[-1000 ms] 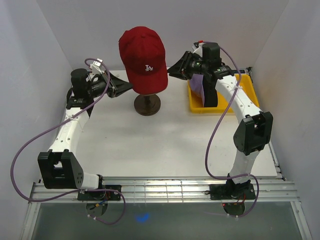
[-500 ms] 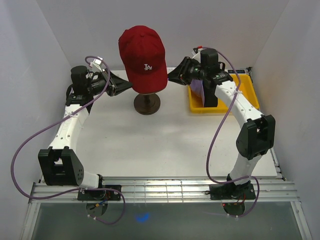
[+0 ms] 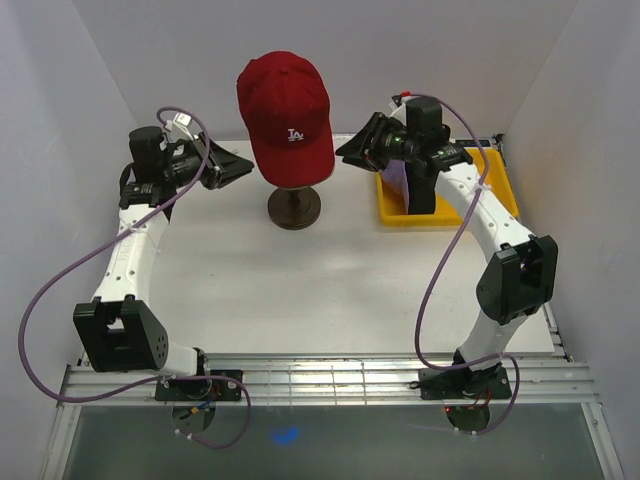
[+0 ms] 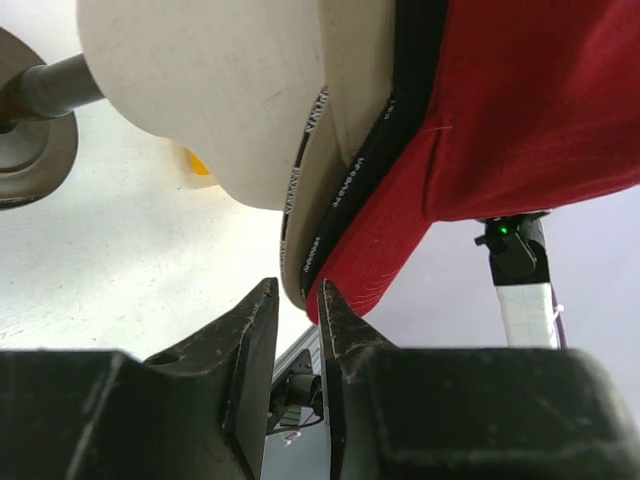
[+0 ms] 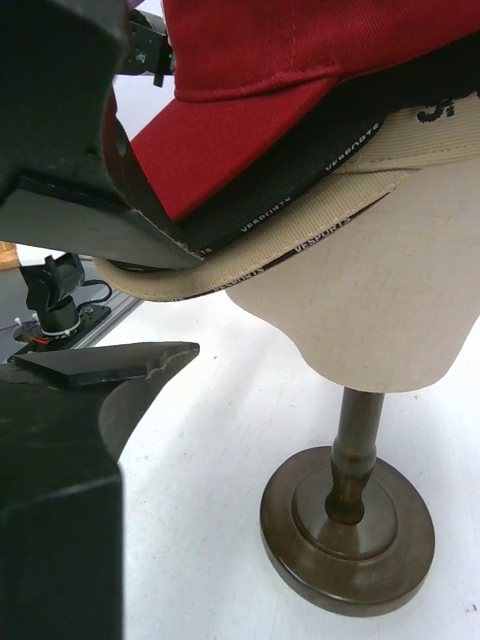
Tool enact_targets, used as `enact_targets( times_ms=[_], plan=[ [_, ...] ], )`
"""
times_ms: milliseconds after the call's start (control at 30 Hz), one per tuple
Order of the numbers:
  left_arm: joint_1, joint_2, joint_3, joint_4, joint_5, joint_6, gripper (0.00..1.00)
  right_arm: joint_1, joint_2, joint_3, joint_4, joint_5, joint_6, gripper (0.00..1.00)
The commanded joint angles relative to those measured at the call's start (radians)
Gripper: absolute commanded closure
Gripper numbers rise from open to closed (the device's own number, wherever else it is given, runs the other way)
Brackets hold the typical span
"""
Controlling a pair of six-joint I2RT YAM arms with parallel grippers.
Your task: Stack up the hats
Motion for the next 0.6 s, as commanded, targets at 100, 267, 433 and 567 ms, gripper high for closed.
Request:
enact_targets(
  times_ms=[100, 267, 433, 567],
  plan=[
    [0.018, -0.024, 0.014, -0.078, -0.018, 0.066, 0.65, -0.03, -0.099, 0.001, -0.019, 0.031, -0.042, 0.58],
    [0.027, -0.059, 0.024, -0.121, -0.037, 0.095, 0.63, -0.076, -0.129, 0.096, -0.163, 0.121, -0.184, 0.57],
    [0.027, -0.12, 0.018, -0.144, -0.104, 0.113, 0.61, -0.189, -0.139, 0.149, -0.335, 0.266, -0.343, 0.58],
    [0.029, -0.173, 0.001, -0.165, -0.156, 0.135, 0.6, -0.234, -0.129, 0.106, -0.375, 0.373, -0.442, 0.59]
  ],
)
